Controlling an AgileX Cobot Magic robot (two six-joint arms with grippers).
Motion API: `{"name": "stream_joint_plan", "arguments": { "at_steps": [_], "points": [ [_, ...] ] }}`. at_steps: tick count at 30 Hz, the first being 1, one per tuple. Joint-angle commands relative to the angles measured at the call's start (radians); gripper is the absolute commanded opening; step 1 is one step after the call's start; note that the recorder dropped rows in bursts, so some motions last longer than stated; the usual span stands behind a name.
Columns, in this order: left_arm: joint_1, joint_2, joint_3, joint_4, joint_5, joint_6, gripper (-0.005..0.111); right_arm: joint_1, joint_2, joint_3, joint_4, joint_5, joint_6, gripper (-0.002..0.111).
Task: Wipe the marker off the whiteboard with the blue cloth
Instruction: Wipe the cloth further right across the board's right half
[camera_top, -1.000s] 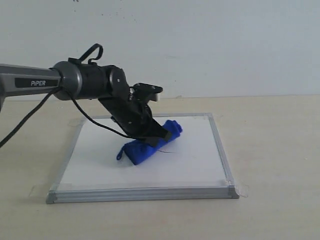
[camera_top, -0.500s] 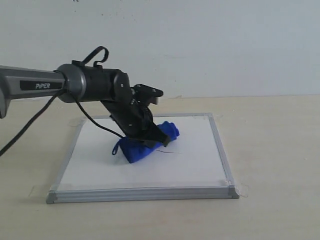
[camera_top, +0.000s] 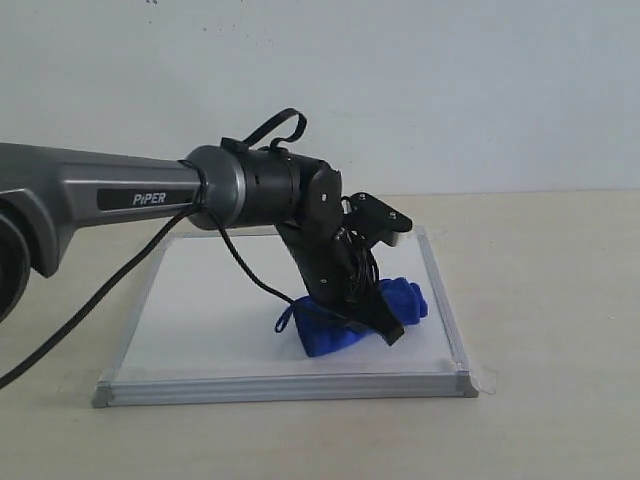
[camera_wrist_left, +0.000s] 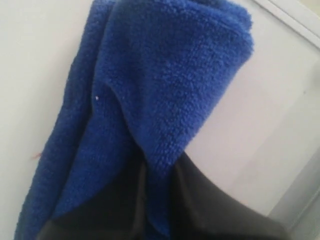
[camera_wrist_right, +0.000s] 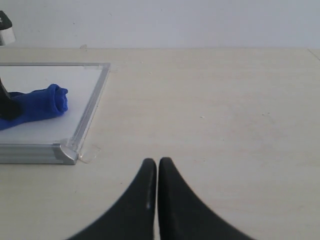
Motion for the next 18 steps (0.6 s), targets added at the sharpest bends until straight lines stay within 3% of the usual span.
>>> {"name": "stream_joint_plan", "arguments": {
  "at_steps": [1, 6, 10, 14, 18],
  "points": [
    [0.046, 0.026, -0.061, 0.106, 0.029, -0.123, 0.004, -0.005, -0.005, -0.001, -0.006, -0.005, 0.000, 0.001],
    [0.135, 0.074, -0.181, 0.204, 0.134, -0.196, 0.004, -0.005, -0.005, -0.001, -0.006, -0.005, 0.000, 0.001],
    [0.155, 0.104, -0.229, 0.200, 0.193, -0.196, 0.004, -0.005, -0.005, -0.001, -0.006, -0.005, 0.000, 0.001],
    [0.111, 0.103, -0.229, 0.114, 0.193, -0.166, 0.004, -0.005, -0.005, -0.001, -0.006, -0.005, 0.000, 0.001],
    [-0.025, 0.104, -0.229, 0.057, 0.227, -0.086, 0.004, -0.005, -0.005, -0.001, -0.006, -0.005, 0.000, 0.001]
  ]
}}
